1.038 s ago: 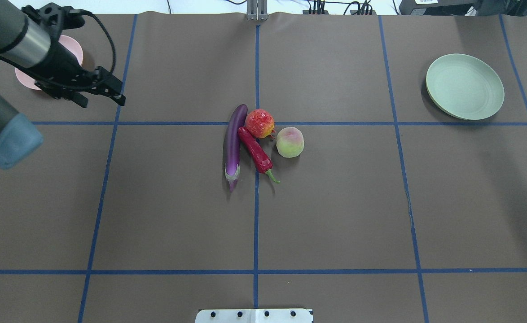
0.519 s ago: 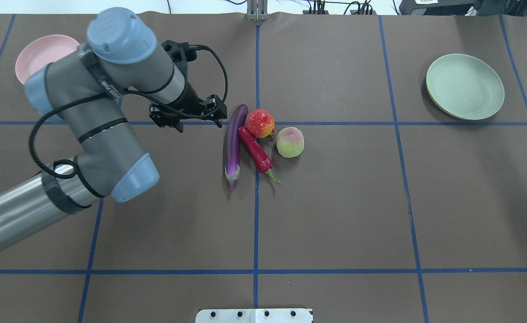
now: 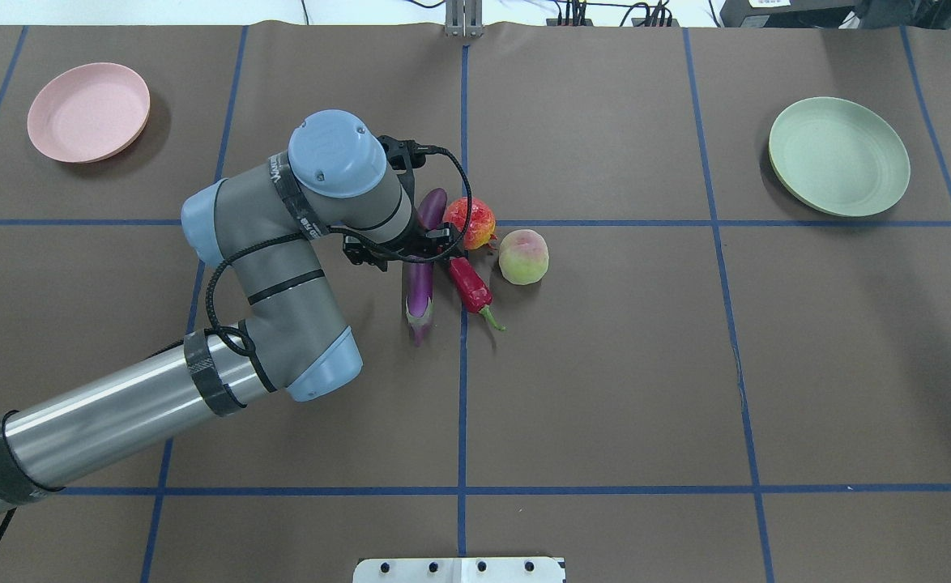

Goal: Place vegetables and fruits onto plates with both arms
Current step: 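Move the left gripper over the purple eggplant and lower onto it, then close the left gripper on the eggplant and lift it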

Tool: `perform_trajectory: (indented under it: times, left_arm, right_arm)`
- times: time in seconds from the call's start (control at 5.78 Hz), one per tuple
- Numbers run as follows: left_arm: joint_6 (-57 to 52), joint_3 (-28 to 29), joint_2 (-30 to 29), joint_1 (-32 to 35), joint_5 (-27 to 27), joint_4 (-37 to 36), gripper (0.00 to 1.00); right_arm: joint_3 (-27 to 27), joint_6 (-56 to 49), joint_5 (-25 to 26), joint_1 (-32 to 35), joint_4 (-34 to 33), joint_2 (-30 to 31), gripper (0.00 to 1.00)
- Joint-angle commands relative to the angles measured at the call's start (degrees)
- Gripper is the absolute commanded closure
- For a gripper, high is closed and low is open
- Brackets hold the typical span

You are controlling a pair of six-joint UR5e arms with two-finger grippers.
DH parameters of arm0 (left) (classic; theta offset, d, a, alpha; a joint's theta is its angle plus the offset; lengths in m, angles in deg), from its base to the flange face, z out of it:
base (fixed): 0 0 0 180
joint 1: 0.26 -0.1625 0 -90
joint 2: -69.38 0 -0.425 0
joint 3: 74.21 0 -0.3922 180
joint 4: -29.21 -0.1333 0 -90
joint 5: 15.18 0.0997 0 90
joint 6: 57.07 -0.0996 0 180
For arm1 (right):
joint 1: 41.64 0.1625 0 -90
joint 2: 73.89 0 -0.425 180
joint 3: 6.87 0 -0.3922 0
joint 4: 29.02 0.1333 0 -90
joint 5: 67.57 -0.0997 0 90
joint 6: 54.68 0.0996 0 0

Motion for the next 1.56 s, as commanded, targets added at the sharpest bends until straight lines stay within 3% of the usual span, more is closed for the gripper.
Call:
perform_trajectory:
  times: [0.0,0.17,0.52,0.69,1.04,1.38]
  left_arm:
    - [0.0,2.6,0.0,-1.1,0.1,0.9,0.06]
    - [0.0,2.9,-0.2,-1.4,0.0,1.0,0.16]
    - [0.0,2.9,-0.9,-1.6,0.1,0.6,0.75]
    - [0.1,2.5,-1.0,-2.0,0.0,0.6,1.00]
    - [0.1,1.8,-0.7,-0.4,-0.1,-3.0,1.00]
    - [-0.9,-2.5,-0.7,6.8,-2.3,-16.2,1.00]
  right_arm:
    - [0.3,0.3,-1.0,0.0,0.0,-0.2,0.00]
    - [0.4,1.1,-1.0,0.1,0.1,-0.5,0.00]
    - [0.5,1.8,-1.2,0.0,0.1,-1.1,0.00]
    - [0.5,3.8,-3.2,0.0,0.2,-2.5,0.00]
    - [0.8,12.2,-4.8,-1.6,0.1,-7.1,0.00]
    - [0.8,24.8,-4.5,-7.4,0.2,-14.1,0.00]
